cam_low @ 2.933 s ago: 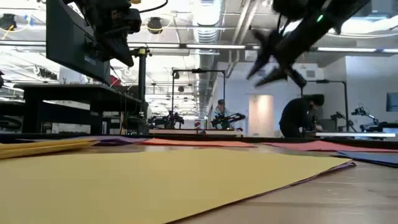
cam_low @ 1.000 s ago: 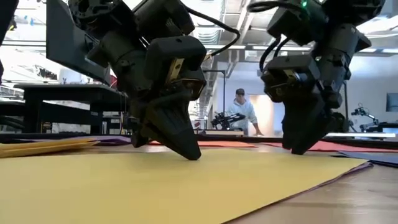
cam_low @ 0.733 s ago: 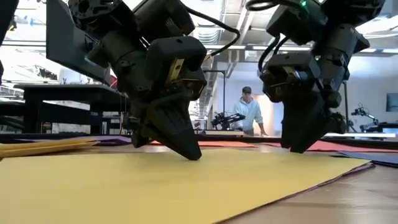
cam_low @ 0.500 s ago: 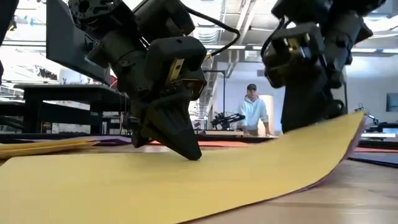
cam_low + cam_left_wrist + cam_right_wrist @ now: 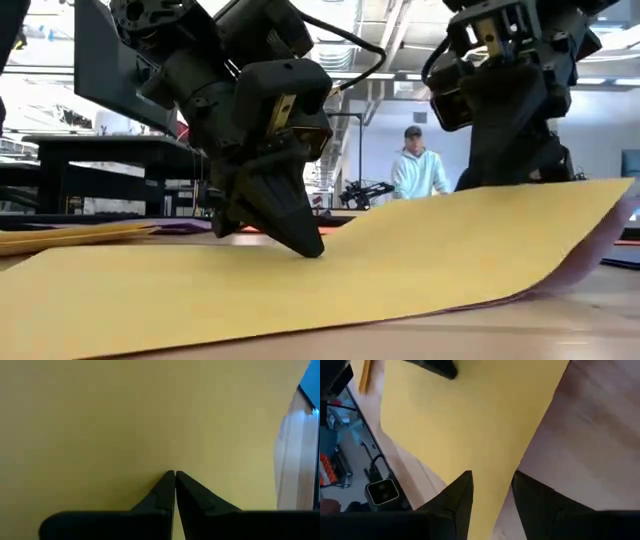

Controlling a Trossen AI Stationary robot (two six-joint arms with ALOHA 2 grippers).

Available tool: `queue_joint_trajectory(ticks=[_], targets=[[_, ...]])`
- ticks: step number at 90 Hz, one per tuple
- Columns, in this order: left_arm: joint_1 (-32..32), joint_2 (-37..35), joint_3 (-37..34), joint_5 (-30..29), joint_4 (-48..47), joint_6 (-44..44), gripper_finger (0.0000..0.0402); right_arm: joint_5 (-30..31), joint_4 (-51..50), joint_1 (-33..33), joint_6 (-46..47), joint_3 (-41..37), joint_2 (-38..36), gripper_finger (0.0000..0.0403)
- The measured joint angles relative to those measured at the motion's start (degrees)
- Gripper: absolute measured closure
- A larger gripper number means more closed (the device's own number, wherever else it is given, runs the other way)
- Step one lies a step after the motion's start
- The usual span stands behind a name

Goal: Organize paper
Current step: Stack the yellow paper on top of the other yellow paper

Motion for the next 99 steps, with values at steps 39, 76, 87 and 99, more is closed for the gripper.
queue_joint_trajectory(ticks=[39,76,87,99], targets=[[0.1,0.0,0.0,0.1,0.1,0.1,0.0402,4.5,3.5,-2.9,-1.5,0.0,0.3,0.0275],[0.1,0.0,0.0,0.1,0.4,0.3,0.0402,6.3,4.3,-3.9,-3.2,0.0,6.5,0.0275],[0.1,0.0,0.0,0.1,0.4,0.6,0.0402,10.3,4.6,-4.3,-3.2,0.0,6.8,0.0275],[0.1,0.0,0.0,0.0,0.4,0.7,0.0402,12.2,5.2,-5.5,-3.5,0.0,6.6,0.0275]])
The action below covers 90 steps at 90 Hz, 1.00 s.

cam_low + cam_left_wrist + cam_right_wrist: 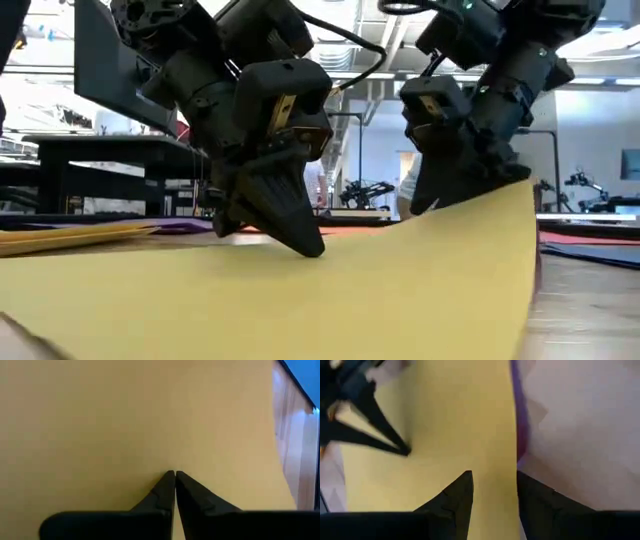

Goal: Organize paper
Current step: Stack the yellow paper on top of the other yellow paper

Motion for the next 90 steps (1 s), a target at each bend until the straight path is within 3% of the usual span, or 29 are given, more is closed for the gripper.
queue_joint_trajectory(ticks=[61,90], targets=[[0.4,0.0,0.0,0.1,-0.1,0.7,0.0402,-7.5,3.0,5.0,2.7,0.0,-12.0,0.0284],[0.4,0.0,0.0,0.1,-0.4,0.7,0.0402,-7.0,-2.4,4.8,3.7,0.0,-10.6,0.0285]])
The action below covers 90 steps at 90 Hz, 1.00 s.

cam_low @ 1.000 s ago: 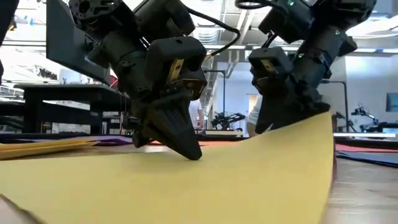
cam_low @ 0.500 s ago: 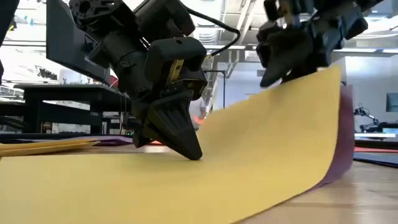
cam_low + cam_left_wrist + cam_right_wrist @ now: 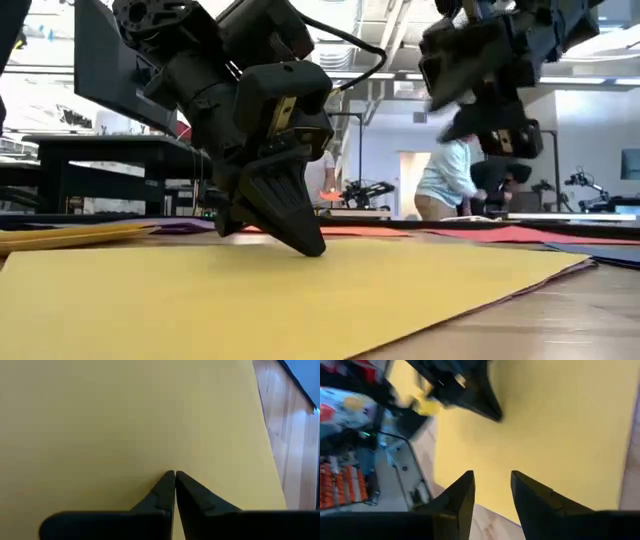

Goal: Organize paper
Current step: Stack the yellow paper on top of the other yellow paper

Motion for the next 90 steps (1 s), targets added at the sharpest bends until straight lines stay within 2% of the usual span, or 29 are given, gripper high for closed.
queue_joint_trajectory(ticks=[12,19,33,59,71,90], targets=[[0.0,0.0,0.0,0.0,0.0,0.0,0.0402,7.4,-9.8,-1.2,0.0,0.0,0.0,0.0285],[0.0,0.0,0.0,-0.1,0.3,0.0,0.0402,8.1,-11.5,-2.9,-1.0,-0.3,0.0,0.0285],[0.0,0.0,0.0,0.0,0.7,0.0,0.0402,8.0,-8.7,-5.7,-2.2,-2.3,1.4,0.0285],[0.2,0.0,0.0,-0.1,0.9,0.0,0.0402,3.8,4.6,-6.0,-0.6,-2.6,11.0,0.0285],[0.2,0.0,0.0,-0.1,0.8,0.0,0.0402,3.6,4.4,-6.1,-0.5,-2.0,12.9,0.0285],[0.2,0.0,0.0,-0.1,0.8,0.0,0.0402,3.6,3.7,-6.2,-0.7,-2.0,12.2,0.0285]])
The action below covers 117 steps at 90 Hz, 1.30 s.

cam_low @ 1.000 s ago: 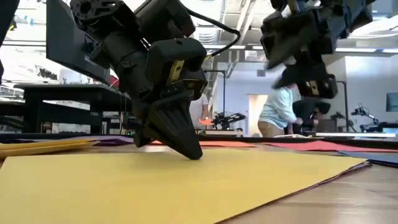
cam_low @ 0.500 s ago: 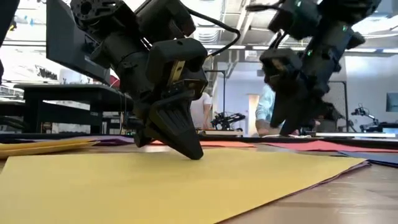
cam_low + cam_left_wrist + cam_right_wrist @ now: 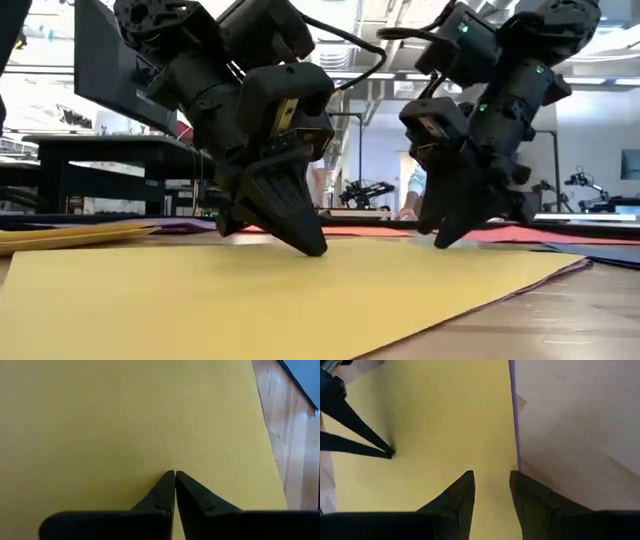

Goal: Organize paper
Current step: Stack the yellow paper on top of the other yellow paper

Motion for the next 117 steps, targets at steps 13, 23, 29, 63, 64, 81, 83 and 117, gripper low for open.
queue_joint_trajectory(ticks=[13,23,29,63,64,81,83,117], targets=[[0.0,0.0,0.0,0.0,0.0,0.4,0.0402,0.0,-0.2,0.0,-0.5,0.0,-1.5,0.0285],[0.0,0.0,0.0,0.0,0.0,0.8,0.0402,0.3,-1.7,0.0,-1.0,0.0,-1.3,0.0285],[0.1,0.0,0.0,0.1,0.0,0.8,0.0402,0.3,-1.8,0.0,-1.5,0.0,-0.7,0.0285],[1.0,0.0,0.0,0.2,0.0,0.8,0.0402,0.4,0.2,0.9,-1.5,1.4,-1.2,0.0285],[1.0,0.0,0.0,0.2,0.0,0.8,0.0402,0.3,0.2,0.9,-1.5,1.5,-1.2,0.0285],[1.0,0.0,0.0,0.0,0.0,0.7,0.0402,-2.3,-1.0,0.9,-1.5,4.3,-3.0,0.0285],[1.0,0.0,0.0,-0.1,0.0,0.7,0.0402,-2.5,-1.7,0.9,-1.5,4.7,-3.4,0.0285],[1.0,0.0,0.0,0.0,0.0,1.4,0.0402,-2.6,-5.0,1.6,-5.9,6.3,-1.9,0.0285]])
